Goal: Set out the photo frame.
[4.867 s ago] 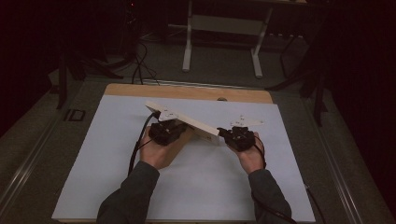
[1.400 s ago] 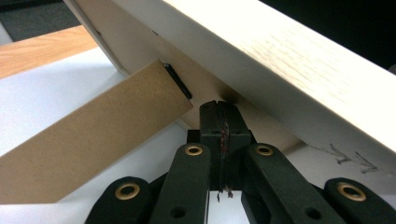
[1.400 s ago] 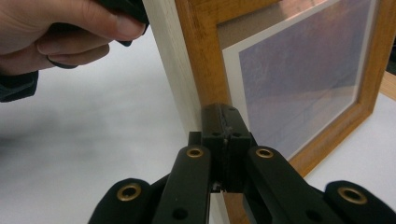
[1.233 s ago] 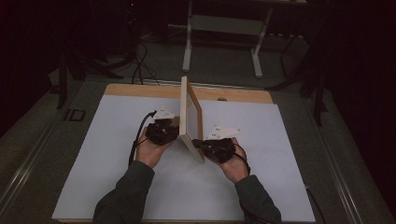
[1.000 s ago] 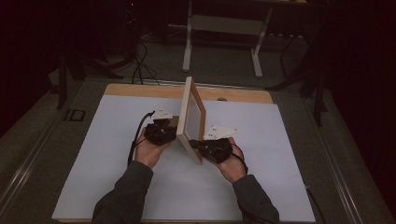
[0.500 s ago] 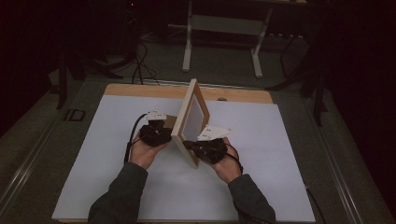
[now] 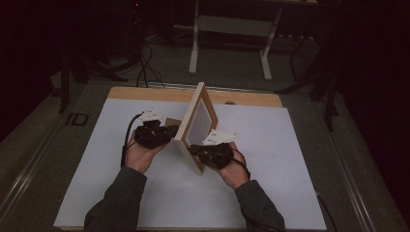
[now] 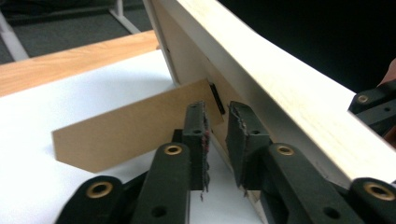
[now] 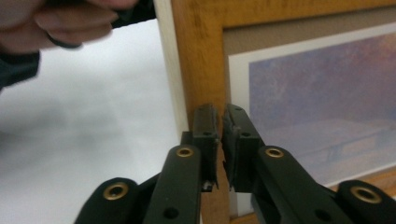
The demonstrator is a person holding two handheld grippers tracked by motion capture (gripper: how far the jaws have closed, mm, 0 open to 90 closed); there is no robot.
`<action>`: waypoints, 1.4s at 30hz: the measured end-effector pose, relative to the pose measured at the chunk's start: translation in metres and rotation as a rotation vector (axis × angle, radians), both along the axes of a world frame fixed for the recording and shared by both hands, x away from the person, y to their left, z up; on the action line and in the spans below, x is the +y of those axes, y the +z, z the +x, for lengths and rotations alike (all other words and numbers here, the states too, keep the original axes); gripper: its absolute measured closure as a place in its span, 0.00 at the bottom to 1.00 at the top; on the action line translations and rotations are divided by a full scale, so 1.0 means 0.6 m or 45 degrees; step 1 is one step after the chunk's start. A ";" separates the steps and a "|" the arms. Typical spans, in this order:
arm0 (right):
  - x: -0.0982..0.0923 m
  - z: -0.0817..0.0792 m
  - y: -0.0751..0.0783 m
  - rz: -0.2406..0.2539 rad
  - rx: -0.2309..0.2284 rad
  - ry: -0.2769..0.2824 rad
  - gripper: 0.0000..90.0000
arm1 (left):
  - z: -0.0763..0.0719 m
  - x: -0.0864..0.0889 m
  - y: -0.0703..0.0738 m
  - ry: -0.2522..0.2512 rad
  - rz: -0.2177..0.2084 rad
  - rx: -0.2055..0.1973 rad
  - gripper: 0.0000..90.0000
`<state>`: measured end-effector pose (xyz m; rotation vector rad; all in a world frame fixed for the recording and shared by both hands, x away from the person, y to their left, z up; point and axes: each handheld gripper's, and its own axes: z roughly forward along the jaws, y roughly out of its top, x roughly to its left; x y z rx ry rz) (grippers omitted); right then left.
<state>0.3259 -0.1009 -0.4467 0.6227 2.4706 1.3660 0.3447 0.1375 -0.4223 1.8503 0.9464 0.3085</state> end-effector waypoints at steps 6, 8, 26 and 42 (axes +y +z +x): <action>-0.009 0.003 -0.002 0.005 0.005 -0.018 0.88 | -0.005 0.006 0.016 0.044 0.019 -0.012 0.83; -0.011 0.003 -0.002 0.003 0.008 -0.020 0.87 | -0.006 0.009 0.020 0.053 0.023 -0.013 0.82; -0.050 0.013 -0.019 -0.020 0.039 -0.103 0.80 | -0.016 0.010 0.067 0.184 -0.013 -0.035 0.52; -0.069 0.015 -0.027 -0.015 0.052 -0.144 0.78 | -0.023 -0.026 0.069 0.141 -0.014 -0.005 0.47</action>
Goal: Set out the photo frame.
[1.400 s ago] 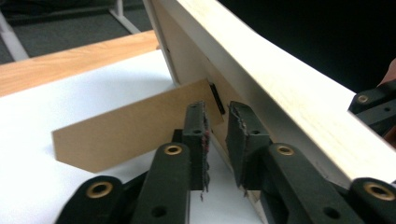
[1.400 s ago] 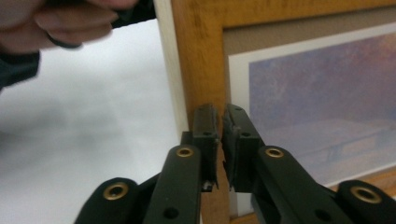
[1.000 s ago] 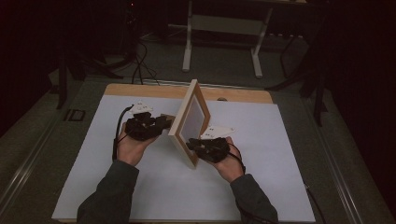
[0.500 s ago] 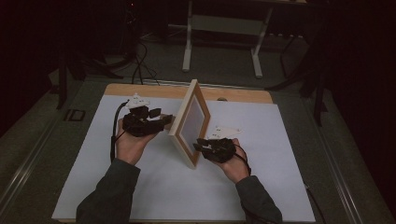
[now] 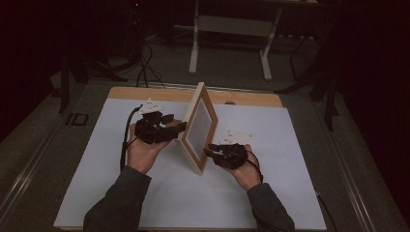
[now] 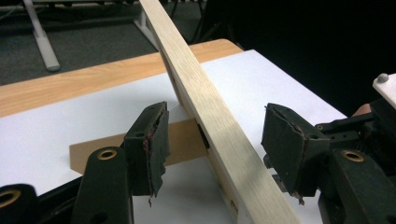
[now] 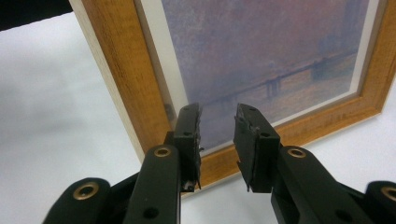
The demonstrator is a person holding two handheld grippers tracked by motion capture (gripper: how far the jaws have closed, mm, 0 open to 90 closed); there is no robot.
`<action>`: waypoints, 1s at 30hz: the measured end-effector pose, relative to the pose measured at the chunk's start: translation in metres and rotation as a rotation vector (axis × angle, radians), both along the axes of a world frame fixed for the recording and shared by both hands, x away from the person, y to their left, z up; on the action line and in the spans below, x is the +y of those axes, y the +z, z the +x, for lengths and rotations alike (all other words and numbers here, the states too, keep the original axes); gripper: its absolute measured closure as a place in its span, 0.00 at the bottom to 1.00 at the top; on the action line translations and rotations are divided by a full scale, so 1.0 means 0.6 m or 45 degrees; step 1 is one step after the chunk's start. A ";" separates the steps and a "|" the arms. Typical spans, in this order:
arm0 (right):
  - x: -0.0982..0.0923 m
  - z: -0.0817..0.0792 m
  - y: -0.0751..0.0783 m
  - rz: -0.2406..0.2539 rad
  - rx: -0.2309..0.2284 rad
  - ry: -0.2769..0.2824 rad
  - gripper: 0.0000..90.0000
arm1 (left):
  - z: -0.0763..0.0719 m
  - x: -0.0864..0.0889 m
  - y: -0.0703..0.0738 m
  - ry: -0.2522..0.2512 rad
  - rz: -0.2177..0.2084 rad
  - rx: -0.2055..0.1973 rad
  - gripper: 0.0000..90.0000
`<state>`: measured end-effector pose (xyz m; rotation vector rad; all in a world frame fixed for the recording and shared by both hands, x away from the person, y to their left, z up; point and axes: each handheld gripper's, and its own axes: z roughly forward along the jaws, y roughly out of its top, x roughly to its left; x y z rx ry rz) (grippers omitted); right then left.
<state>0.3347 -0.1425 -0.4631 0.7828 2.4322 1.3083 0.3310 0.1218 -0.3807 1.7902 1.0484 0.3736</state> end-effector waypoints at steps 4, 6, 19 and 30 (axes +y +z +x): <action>-0.006 0.000 0.000 -0.005 0.004 -0.008 0.78 | -0.001 -0.015 -0.010 0.019 0.033 0.017 0.44; -0.008 0.000 0.000 -0.008 0.003 -0.010 0.78 | -0.001 -0.015 -0.010 0.019 0.033 0.017 0.42; -0.019 0.000 -0.004 -0.014 0.011 -0.028 0.77 | -0.007 -0.044 -0.043 0.074 0.105 0.061 0.38; -0.024 0.002 -0.009 -0.018 0.017 -0.036 0.77 | -0.007 -0.045 -0.055 0.051 0.090 0.119 0.54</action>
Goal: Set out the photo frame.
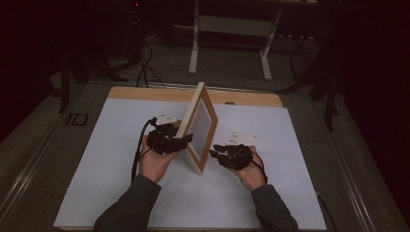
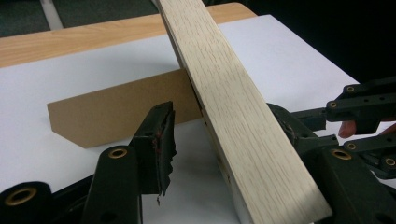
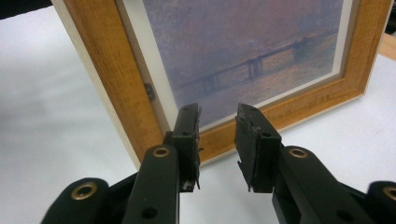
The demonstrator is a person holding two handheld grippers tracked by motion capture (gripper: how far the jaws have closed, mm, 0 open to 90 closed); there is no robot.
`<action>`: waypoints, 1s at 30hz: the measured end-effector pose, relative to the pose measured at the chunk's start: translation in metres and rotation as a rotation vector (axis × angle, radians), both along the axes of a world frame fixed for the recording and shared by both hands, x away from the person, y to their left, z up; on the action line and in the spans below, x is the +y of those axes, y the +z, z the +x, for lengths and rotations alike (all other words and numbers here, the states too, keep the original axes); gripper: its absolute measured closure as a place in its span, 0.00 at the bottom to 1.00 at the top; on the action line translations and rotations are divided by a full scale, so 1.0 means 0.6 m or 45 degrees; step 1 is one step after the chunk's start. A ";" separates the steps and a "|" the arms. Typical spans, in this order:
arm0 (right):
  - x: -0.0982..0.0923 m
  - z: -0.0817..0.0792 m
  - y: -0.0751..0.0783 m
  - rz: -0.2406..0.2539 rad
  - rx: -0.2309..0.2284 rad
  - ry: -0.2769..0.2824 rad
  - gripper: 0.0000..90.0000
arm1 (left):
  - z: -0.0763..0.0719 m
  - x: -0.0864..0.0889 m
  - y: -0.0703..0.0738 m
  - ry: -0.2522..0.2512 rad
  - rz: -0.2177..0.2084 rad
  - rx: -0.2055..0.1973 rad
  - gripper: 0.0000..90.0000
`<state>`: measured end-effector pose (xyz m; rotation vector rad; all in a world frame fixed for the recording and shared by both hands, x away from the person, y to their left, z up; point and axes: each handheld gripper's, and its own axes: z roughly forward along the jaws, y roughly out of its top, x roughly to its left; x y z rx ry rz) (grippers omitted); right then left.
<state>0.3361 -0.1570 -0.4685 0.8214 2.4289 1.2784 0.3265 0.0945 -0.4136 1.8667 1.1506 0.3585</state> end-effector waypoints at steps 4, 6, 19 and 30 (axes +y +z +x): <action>-0.001 0.000 0.001 0.002 0.000 -0.002 0.77 | 0.000 -0.005 -0.003 0.009 0.010 0.003 0.55; -0.001 0.000 0.001 0.000 0.000 -0.002 0.77 | 0.000 -0.008 -0.005 0.013 0.005 0.005 0.55; -0.005 0.000 -0.001 0.001 0.004 -0.009 0.77 | -0.001 -0.019 -0.009 0.031 0.021 0.005 0.64; -0.008 0.000 -0.002 0.000 0.007 -0.015 0.77 | -0.006 -0.024 -0.009 0.048 0.030 -0.028 0.72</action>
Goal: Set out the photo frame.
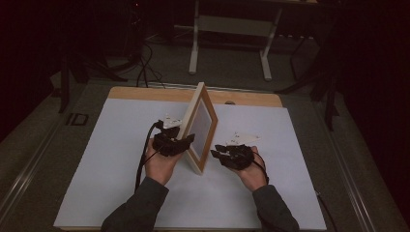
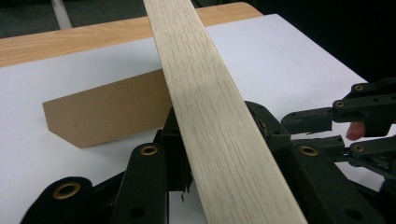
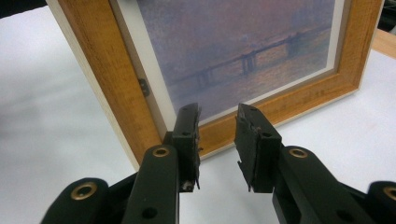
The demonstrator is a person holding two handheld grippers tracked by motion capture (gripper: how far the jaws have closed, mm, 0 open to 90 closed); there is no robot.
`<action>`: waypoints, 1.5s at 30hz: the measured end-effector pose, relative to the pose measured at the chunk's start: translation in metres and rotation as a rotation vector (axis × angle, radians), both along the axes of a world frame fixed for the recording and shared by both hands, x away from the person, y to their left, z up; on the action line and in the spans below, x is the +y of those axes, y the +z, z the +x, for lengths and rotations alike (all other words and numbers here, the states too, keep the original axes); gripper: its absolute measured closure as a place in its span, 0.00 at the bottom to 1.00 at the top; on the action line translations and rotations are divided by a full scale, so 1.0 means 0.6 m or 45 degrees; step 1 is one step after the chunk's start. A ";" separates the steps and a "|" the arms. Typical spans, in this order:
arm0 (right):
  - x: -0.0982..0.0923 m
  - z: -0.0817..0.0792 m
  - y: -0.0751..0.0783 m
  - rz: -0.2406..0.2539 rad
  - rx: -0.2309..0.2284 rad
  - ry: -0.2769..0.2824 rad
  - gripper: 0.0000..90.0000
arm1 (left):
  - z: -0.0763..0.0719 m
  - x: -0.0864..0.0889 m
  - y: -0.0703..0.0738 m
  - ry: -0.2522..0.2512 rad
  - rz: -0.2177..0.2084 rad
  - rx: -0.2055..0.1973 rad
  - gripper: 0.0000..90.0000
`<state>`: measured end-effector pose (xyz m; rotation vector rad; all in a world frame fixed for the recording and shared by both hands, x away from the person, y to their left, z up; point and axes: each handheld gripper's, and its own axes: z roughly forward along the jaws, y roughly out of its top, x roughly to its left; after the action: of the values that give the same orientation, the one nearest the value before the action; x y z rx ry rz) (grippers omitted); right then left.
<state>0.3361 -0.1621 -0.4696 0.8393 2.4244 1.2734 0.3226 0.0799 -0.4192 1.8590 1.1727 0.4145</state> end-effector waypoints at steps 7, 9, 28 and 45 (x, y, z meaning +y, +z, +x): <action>-0.003 0.001 0.002 -0.002 -0.001 -0.002 0.77 | 0.002 0.001 0.002 -0.010 0.014 0.013 0.73; -0.004 0.001 0.002 -0.001 -0.006 -0.002 0.77 | 0.004 0.004 0.002 -0.015 0.016 0.020 0.74; -0.024 0.004 0.011 -0.010 -0.016 -0.032 0.77 | 0.023 0.042 0.003 -0.087 -0.039 0.091 0.79; -0.039 0.006 0.029 -0.025 -0.043 -0.048 0.76 | 0.046 0.084 -0.001 -0.244 -0.132 0.135 0.82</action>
<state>0.3398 -0.1854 -0.4520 0.8472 2.3792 1.2385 0.3501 0.1301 -0.4197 1.9003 1.0531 0.1465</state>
